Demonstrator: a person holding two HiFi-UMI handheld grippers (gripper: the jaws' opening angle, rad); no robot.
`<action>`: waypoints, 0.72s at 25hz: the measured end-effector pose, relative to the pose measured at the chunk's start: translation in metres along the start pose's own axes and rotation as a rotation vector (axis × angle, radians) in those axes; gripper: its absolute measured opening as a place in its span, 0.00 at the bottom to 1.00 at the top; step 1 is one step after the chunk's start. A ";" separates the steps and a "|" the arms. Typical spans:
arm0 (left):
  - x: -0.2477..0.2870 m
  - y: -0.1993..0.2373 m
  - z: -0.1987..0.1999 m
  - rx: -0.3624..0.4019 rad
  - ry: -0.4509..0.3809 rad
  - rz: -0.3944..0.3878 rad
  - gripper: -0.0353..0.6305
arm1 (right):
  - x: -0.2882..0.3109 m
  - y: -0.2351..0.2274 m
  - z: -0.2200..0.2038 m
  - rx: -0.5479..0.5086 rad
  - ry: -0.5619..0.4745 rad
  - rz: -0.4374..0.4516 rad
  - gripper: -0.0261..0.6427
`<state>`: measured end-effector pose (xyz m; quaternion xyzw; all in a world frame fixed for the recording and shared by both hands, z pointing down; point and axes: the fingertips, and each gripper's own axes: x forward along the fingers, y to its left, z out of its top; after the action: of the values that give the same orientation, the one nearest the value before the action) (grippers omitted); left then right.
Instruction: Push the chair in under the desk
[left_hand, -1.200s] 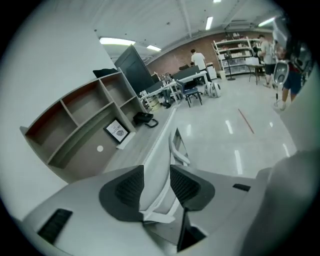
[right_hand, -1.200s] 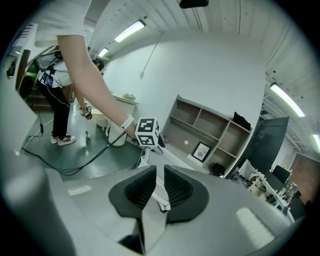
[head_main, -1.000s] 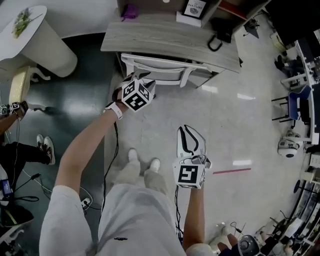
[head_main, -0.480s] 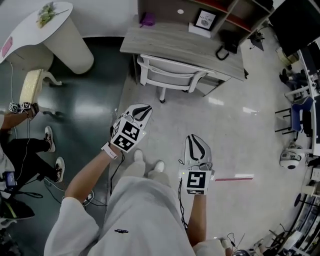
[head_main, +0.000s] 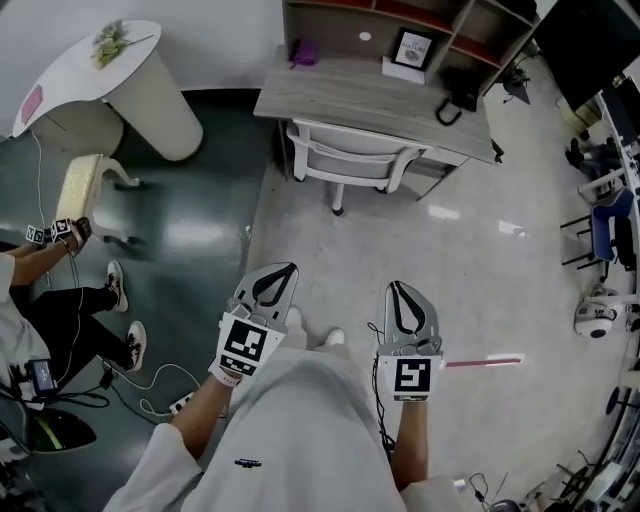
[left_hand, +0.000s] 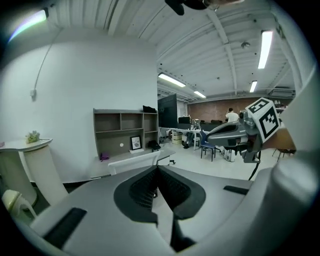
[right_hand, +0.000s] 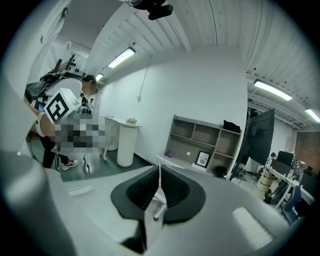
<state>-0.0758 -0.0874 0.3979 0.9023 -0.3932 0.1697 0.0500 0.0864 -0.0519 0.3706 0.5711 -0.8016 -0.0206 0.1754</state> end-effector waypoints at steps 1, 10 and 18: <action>-0.008 -0.002 0.004 -0.012 -0.013 0.003 0.06 | -0.003 0.001 0.001 0.003 -0.008 0.003 0.08; -0.043 -0.015 0.036 -0.079 -0.124 -0.008 0.06 | -0.018 0.028 0.009 0.120 -0.109 0.112 0.08; -0.043 -0.025 0.050 -0.075 -0.159 -0.029 0.06 | -0.021 0.021 0.023 0.115 -0.149 0.085 0.08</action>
<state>-0.0721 -0.0515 0.3374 0.9159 -0.3891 0.0819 0.0549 0.0661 -0.0295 0.3487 0.5428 -0.8357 -0.0095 0.0826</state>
